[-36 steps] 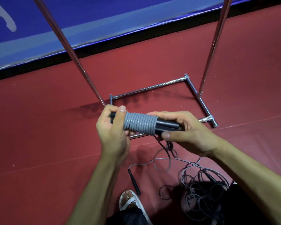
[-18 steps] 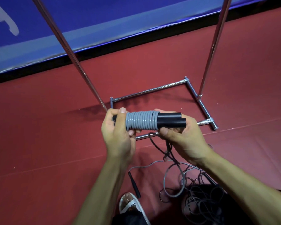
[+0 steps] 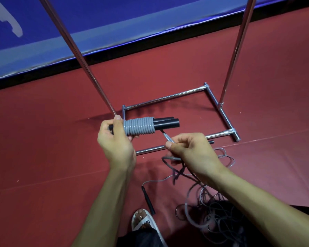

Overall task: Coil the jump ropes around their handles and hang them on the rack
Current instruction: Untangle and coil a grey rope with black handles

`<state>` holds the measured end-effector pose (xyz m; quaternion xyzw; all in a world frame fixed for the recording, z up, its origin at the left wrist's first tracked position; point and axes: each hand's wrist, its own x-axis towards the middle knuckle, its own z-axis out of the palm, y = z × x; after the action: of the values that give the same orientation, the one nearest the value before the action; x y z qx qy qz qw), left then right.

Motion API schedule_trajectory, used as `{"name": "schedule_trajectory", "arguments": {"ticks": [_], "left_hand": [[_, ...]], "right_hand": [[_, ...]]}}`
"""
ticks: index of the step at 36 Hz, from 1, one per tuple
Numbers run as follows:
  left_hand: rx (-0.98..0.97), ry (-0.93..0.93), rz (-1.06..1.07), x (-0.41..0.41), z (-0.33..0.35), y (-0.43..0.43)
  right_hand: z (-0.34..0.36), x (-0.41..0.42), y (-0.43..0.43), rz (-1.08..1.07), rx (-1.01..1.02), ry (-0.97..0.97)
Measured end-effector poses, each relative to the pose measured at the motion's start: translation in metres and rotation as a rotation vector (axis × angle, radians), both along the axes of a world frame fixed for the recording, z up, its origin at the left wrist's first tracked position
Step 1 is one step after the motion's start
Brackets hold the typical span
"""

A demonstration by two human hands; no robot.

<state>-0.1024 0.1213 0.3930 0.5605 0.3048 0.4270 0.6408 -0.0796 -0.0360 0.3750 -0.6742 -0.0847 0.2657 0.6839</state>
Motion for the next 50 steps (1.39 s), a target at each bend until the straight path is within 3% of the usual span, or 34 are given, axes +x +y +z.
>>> {"name": "schedule_trajectory", "arguments": {"ticks": [7,11,13,19,24,28,31,35,38,45,50], "left_hand": [[0.269,0.119,-0.021,-0.004,-0.009,0.002],[0.446,0.168,-0.021,-0.007,-0.005,-0.002],[0.469,0.166,-0.017,-0.008,-0.004,-0.003],[0.53,0.161,-0.034,-0.009,-0.004,-0.004],[0.571,0.162,-0.054,-0.009,-0.005,-0.003],[0.646,0.167,-0.112,-0.012,-0.006,-0.003],[0.702,0.163,-0.138,-0.013,-0.005,-0.003],[0.754,0.167,-0.188,-0.015,-0.005,-0.004],[0.769,0.175,-0.181,-0.016,-0.004,-0.001],[0.719,0.176,-0.184,-0.017,-0.001,0.005],[0.749,0.179,-0.215,-0.018,-0.002,0.0]], "right_hand": [[0.008,0.002,-0.005,0.063,-0.243,-0.133],[0.016,0.0,-0.001,-0.041,-0.075,0.153],[0.02,0.001,-0.002,-0.055,-0.057,0.202],[0.016,0.0,-0.008,-0.066,-0.243,-0.028],[0.018,-0.001,-0.01,0.046,-0.564,-0.438],[0.028,0.004,-0.015,0.098,-0.651,-0.474],[0.034,0.011,-0.019,0.093,-0.545,-0.36],[0.036,0.014,-0.023,0.156,-0.086,0.071],[0.038,0.021,-0.031,0.254,0.042,0.215],[0.037,0.024,-0.034,0.354,0.008,0.08],[0.034,0.027,-0.032,0.313,-0.237,-0.201]]}}
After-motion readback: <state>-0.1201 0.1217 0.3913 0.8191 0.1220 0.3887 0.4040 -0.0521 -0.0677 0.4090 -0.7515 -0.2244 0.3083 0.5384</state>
